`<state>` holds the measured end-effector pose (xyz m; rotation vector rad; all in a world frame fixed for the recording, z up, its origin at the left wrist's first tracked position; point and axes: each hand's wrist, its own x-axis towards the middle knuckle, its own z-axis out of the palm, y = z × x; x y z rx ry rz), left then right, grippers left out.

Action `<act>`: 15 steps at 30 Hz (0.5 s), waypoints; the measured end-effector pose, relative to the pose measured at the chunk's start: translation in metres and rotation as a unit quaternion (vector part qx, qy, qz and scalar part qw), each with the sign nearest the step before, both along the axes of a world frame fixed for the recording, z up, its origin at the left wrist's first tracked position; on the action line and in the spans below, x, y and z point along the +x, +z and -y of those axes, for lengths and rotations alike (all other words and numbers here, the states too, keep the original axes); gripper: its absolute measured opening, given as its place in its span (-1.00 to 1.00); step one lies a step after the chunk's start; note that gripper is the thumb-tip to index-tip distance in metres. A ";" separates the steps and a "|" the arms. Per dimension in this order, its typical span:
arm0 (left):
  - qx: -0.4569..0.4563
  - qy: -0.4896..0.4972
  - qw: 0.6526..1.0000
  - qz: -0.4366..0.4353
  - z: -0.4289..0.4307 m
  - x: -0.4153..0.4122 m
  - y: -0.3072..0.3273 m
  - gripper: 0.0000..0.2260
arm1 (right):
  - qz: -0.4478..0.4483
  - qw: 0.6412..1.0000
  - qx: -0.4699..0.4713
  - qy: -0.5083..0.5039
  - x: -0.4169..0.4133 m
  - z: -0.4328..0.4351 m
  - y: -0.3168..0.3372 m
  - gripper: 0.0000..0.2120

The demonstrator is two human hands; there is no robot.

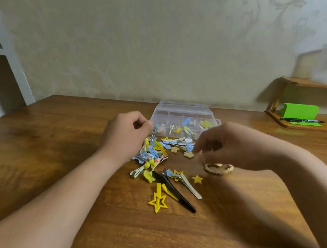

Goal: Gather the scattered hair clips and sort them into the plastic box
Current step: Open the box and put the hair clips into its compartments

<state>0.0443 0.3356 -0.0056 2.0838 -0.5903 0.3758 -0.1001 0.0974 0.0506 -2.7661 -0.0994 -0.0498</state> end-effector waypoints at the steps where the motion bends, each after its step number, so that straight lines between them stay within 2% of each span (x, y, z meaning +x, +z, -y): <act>1: 0.001 -0.002 1.000 -0.001 0.001 0.001 -0.001 -0.74 | -0.043 0.998 -0.039 0.014 -0.004 -0.007 0.004 -0.82; 4: 0.002 -0.011 1.000 -0.002 0.005 0.003 -0.004 -0.75 | -0.112 0.986 -0.117 0.036 -0.011 -0.030 0.007 -0.70; 12: -0.011 -0.036 0.999 0.016 0.010 0.001 -0.009 -0.75 | -0.112 0.947 -0.297 0.047 -0.010 -0.071 0.003 -0.87; 15: 0.003 -0.056 0.998 0.017 0.010 -0.007 -0.004 -0.75 | -0.116 0.926 -0.355 0.059 -0.011 -0.081 0.002 -0.86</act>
